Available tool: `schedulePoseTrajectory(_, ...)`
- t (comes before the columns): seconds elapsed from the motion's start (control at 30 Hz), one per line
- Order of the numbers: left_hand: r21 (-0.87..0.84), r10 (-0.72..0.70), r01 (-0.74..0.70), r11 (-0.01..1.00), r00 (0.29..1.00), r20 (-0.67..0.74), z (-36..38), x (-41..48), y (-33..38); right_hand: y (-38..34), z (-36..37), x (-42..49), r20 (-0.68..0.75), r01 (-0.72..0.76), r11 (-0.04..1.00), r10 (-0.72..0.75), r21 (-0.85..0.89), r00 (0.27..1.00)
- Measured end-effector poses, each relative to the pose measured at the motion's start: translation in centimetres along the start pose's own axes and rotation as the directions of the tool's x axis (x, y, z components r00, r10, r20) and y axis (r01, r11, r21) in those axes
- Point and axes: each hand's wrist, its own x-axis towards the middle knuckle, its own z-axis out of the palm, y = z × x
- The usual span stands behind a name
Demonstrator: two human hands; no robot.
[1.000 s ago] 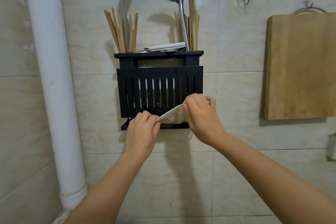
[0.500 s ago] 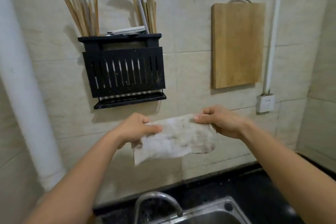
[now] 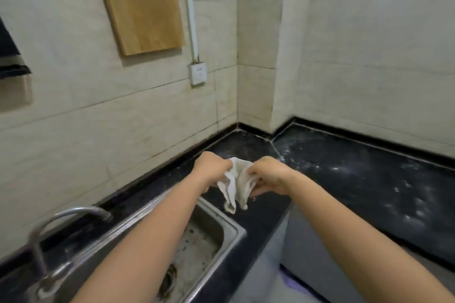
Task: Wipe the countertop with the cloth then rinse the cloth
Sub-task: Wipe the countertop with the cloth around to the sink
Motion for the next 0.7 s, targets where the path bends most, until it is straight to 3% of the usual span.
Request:
schedulePoseTrajectory(0.1, -0.175, 0.059, -0.041, 0.984, 0.993, 0.1, 7.0, -0.6, 3.5, 3.5, -5.6, -3.1, -0.084, -0.034, 0.966, 0.057, 0.257, 0.995)
schedulePoseTrajectory(0.2, -0.351, 0.095, 0.016, 0.936, 0.95, 0.297, 13.8, -2.2, 7.0, 7.5, -11.6, -6.4, -0.134, -0.002, 0.851, 0.086, 0.525, 0.987)
schedulePoseTrajectory(0.3, -0.474, 0.148, 0.148, 0.868, 0.833, 0.532, 20.4, -4.9, 10.3, 12.2, -18.2, -9.7, -0.204, 0.062, 0.73, 0.108, 0.681, 0.973)
schedulePoseTrajectory(0.37, -0.462, 0.224, 0.126, 0.878, 0.745, 0.628, 24.9, -6.6, 12.4, 15.4, -22.4, -12.3, -0.237, 0.105, 0.665, 0.112, 0.739, 0.965)
schedulePoseTrajectory(0.43, -0.424, 0.301, -0.02, 0.906, 0.735, 0.607, 29.7, -8.2, 14.4, 18.6, -26.6, -14.8, -0.318, 0.16, 0.635, 0.143, 0.756, 0.937)
schedulePoseTrajectory(0.53, -0.356, 0.367, -0.217, 0.909, 0.822, 0.435, 37.2, -9.5, 16.5, 22.8, -32.6, -18.6, -0.457, 0.228, 0.646, 0.211, 0.729, 0.864)
schedulePoseTrajectory(0.6, -0.323, 0.283, -0.13, 0.937, 0.825, 0.489, 42.1, -10.0, 17.3, 25.4, -36.4, -21.3, -0.509, 0.253, 0.656, 0.232, 0.711, 0.829)
schedulePoseTrajectory(0.63, -0.294, 0.195, -0.02, 0.956, 0.791, 0.58, 44.5, -10.3, 17.7, 26.5, -38.2, -22.6, -0.523, 0.255, 0.665, 0.238, 0.702, 0.819)
schedulePoseTrajectory(0.7, -0.212, 0.049, 0.173, 0.962, 0.655, 0.754, 49.3, -11.3, 18.7, 28.6, -41.5, -25.3, -0.538, 0.249, 0.687, 0.242, 0.683, 0.807)
